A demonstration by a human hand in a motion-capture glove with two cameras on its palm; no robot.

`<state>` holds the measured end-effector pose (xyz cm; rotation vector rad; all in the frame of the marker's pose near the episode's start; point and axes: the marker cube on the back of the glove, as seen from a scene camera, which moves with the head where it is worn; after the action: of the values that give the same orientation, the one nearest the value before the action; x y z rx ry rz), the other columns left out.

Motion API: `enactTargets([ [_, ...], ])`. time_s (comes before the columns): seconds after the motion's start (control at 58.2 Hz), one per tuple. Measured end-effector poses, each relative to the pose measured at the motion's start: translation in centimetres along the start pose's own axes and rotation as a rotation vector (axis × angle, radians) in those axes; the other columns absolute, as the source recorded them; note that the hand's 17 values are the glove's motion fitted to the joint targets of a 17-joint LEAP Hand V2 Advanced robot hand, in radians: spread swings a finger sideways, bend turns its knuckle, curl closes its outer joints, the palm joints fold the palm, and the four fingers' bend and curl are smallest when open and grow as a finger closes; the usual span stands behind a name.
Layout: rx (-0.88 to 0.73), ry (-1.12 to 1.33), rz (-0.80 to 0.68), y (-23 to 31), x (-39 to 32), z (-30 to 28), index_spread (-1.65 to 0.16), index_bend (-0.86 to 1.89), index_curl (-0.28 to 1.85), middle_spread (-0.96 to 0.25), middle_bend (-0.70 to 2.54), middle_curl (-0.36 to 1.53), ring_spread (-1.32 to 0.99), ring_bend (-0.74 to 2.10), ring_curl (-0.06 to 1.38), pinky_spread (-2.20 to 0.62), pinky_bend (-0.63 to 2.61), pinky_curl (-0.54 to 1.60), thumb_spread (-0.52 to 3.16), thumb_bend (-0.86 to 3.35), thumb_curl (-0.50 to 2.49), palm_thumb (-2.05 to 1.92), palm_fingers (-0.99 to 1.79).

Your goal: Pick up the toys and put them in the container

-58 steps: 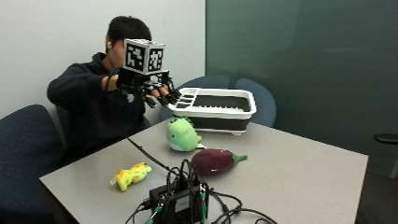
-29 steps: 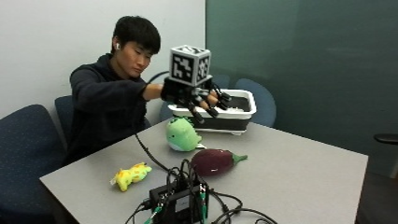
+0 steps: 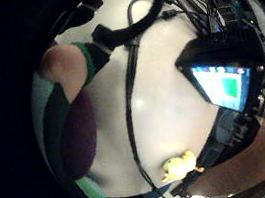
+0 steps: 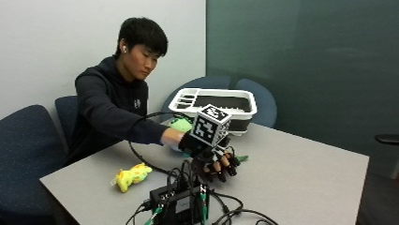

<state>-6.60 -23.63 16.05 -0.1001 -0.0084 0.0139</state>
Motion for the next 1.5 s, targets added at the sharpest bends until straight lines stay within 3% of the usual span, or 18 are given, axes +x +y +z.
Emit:
enactTargets([
  [0.052, 0.073, 0.004, 0.006, -0.1, 0.0, 0.1, -0.23, 0.08, 0.11, 0.01, 0.19, 0.24, 0.01, 0.58, 0.3, 0.02, 1.13, 0.4, 1.22, -0.01, 0.25, 0.05, -0.01],
  [0.12, 0.167, -0.009, 0.003, 0.0, 0.0, 0.2, -0.24, 0.06, 0.08, -0.02, 0.28, 0.27, -0.07, 0.83, 0.35, -0.1, 1.15, 0.38, 1.26, 0.03, 0.27, 0.13, 0.34],
  [0.206, 0.248, -0.018, -0.024, 0.1, 0.3, -0.1, -0.23, 0.07, 0.06, -0.07, 0.4, 0.32, -0.17, 1.02, 0.4, -0.2, 1.14, 0.36, 1.32, 0.09, 0.3, 0.26, 0.58],
  [0.241, 0.265, -0.025, -0.028, 0.2, 0.5, -0.4, -0.23, 0.1, 0.06, -0.1, 0.51, 0.36, -0.21, 1.09, 0.42, -0.25, 1.13, 0.36, 1.35, 0.15, 0.33, 0.35, 0.81],
  [0.361, 0.318, -0.102, -0.064, 1.7, -0.6, -2.5, -0.24, 0.17, 0.07, -0.18, 0.69, 0.45, -0.27, 1.19, 0.47, -0.33, 1.08, 0.37, 1.16, 0.2, 0.45, 0.58, 1.07],
  [0.636, 0.664, -0.164, -0.187, 10.0, -5.8, -18.4, -0.3, 0.54, 0.2, -0.23, 0.94, 0.61, -0.32, 1.21, 0.52, -0.37, 1.0, 0.41, 0.73, 0.15, 0.63, 0.66, 1.21],
  [0.722, 0.732, -0.173, -0.235, 12.5, -8.7, -22.9, -0.31, 0.62, 0.24, -0.23, 0.98, 0.64, -0.32, 1.26, 0.54, -0.37, 1.01, 0.43, 0.64, 0.14, 0.68, 0.67, 1.18],
  [0.842, 0.746, -0.123, -0.522, 16.7, -16.3, -25.1, -0.32, 0.72, 0.29, -0.24, 1.03, 0.69, -0.31, 1.31, 0.56, -0.37, 1.03, 0.45, 0.54, 0.13, 0.74, 0.67, 1.16],
  [1.014, 0.634, -0.142, -0.495, 18.3, -25.3, -22.8, -0.33, 0.71, 0.35, -0.24, 1.04, 0.73, -0.31, 1.31, 0.57, -0.38, 1.09, 0.48, 0.48, 0.09, 0.8, 0.65, 1.02],
  [1.083, 0.483, -0.007, -0.538, 17.5, -26.1, -20.7, -0.31, 0.48, 0.31, -0.24, 0.95, 0.71, -0.3, 1.34, 0.57, -0.38, 1.12, 0.49, 0.58, 0.05, 0.78, 0.61, 0.82],
  [1.118, 0.372, -0.038, -0.579, 17.9, -27.0, -19.8, -0.3, 0.36, 0.3, -0.23, 0.82, 0.68, -0.29, 1.26, 0.54, -0.35, 1.14, 0.5, 0.77, -0.05, 0.72, 0.44, 0.48],
  [1.135, 0.322, -0.073, -0.608, 18.1, -27.2, -19.6, -0.29, 0.35, 0.32, -0.22, 0.73, 0.66, -0.27, 1.18, 0.54, -0.31, 1.14, 0.52, 0.82, -0.09, 0.68, 0.35, 0.17],
  [1.152, 0.283, -0.107, -0.637, 18.4, -27.2, -19.5, -0.29, 0.35, 0.34, -0.22, 0.79, 0.68, -0.27, 1.25, 0.58, -0.32, 1.19, 0.54, 0.86, -0.04, 0.69, 0.39, 0.36],
  [1.169, 0.257, -0.135, -0.658, 18.5, -27.1, -19.4, -0.27, 0.31, 0.31, -0.18, 0.59, 0.6, -0.22, 1.03, 0.5, -0.24, 1.17, 0.52, 0.89, -0.11, 0.64, 0.26, -0.16],
  [1.221, 0.253, -0.168, -0.647, 18.7, -26.3, -19.5, -0.24, 0.27, 0.3, -0.12, 0.45, 0.55, -0.16, 0.85, 0.45, -0.16, 1.17, 0.5, 0.96, -0.1, 0.58, 0.15, -0.32],
  [1.307, 0.317, -0.085, -0.593, 18.5, -22.5, -20.0, -0.22, 0.17, 0.27, -0.07, 0.31, 0.48, -0.1, 0.7, 0.34, -0.09, 1.11, 0.43, 1.04, -0.06, 0.52, 0.06, -0.21],
  [1.41, 0.252, -0.225, -0.573, 19.6, -18.9, -20.6, -0.21, 0.15, 0.27, -0.04, 0.25, 0.45, -0.06, 0.63, 0.3, -0.03, 1.04, 0.4, 1.09, -0.03, 0.47, 0.02, -0.13],
  [1.496, 0.217, -0.139, -0.556, 20.2, -14.3, -19.5, -0.2, 0.15, 0.27, -0.03, 0.24, 0.44, -0.04, 0.57, 0.28, 0.0, 0.98, 0.37, 1.13, -0.02, 0.44, 0.02, -0.13],
])
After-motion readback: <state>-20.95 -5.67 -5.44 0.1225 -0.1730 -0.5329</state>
